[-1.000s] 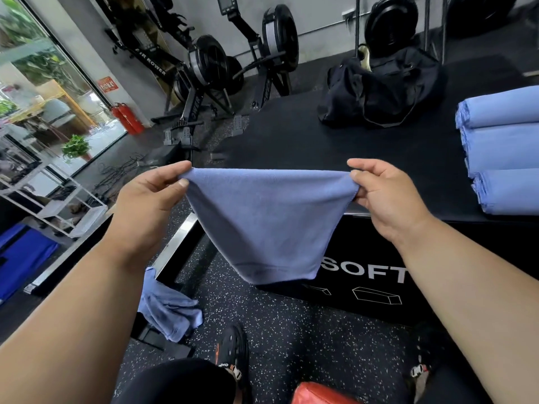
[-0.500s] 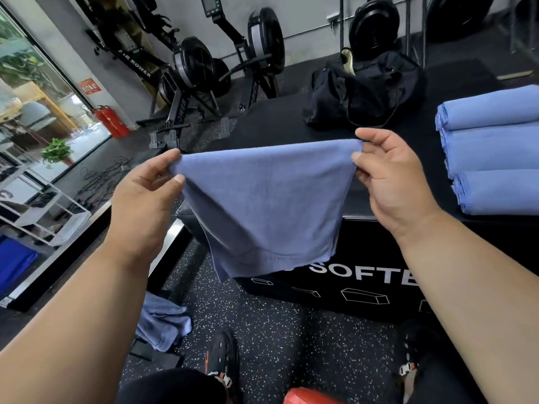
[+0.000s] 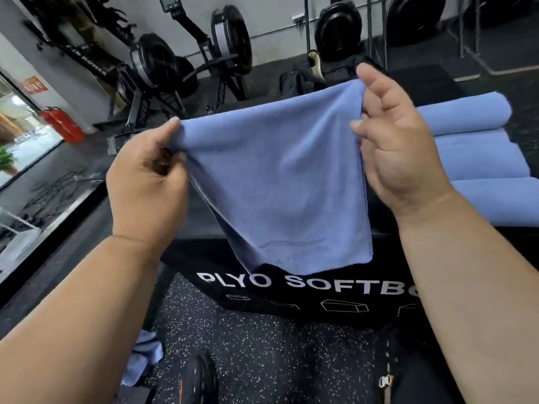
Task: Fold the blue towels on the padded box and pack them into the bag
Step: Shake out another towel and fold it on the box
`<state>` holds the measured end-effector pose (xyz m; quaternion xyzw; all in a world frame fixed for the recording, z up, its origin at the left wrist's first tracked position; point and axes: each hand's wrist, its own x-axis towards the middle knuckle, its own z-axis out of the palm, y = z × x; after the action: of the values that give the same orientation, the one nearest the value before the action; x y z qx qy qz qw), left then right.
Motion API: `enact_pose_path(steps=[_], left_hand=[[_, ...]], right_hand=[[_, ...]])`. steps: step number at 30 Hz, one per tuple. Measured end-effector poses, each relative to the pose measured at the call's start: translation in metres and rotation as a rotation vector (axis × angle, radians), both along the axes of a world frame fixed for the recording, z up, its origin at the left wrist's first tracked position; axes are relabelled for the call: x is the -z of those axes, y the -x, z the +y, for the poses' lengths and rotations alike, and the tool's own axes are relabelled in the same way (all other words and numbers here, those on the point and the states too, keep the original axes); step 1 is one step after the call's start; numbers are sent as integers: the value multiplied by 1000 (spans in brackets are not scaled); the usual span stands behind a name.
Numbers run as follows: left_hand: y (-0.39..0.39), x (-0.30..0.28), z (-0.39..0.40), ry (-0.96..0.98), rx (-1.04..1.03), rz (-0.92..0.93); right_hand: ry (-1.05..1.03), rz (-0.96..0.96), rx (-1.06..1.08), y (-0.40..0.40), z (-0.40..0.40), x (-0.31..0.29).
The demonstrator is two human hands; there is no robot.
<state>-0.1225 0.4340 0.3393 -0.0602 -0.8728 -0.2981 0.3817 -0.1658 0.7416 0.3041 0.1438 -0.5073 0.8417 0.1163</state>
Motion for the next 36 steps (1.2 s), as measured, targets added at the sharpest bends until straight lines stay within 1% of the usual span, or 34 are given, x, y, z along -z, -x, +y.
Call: enact_pose_path(steps=[2,5,7,8,9,11,12,13,15,18,21,23,25,27,29,30,32,36], left_hand=[[21,-2,3,-118,35,-4],[60,-2,9,-240,8,-44],[98,8,11,-322,-25,-113],[121,17,10,-352,-23,-205],[142,31,7,-346,-24,-339],[169,62,-2,-242,-17,-647],[173,75,-6,-192,-13,-743],[172,87,-12,-160,-19,-781],[158,104,-19,-149,-47,-759],[110,125,-28,-226,-93,-713],[51,154,-33,-381,-208,-660],[15,173,-32,-515,-238,-668],[-12,193,-32,-591,-189,-732],[-26,205,-29,-647,-92,-817],[-31,207,-20,-758,-10,-870],[-31,208,-16,-805,16,-879],[-30,212,-12,-831,40,-858],[-27,227,-17,-880,16,-845]], right_hand=[[25,20,-34,16,3,-3],[-71,39,6,50,6,5],[-183,-76,41,71,6,26],[-262,-160,62,79,6,41],[-340,-237,71,85,5,55],[-480,-372,32,91,2,79],[-540,-411,10,92,1,86],[-586,-441,3,91,-1,89],[-650,-476,19,87,-3,90],[-807,-448,69,74,0,97],[-962,-439,105,58,9,103],[-1058,-440,152,46,16,107],[-1180,-427,205,29,20,106],[-1306,-422,227,12,24,106],[-1399,-426,234,-4,27,105],[-1430,-428,237,-11,27,104],[-1468,-422,250,-25,27,103],[-1536,-414,282,-45,21,106]])
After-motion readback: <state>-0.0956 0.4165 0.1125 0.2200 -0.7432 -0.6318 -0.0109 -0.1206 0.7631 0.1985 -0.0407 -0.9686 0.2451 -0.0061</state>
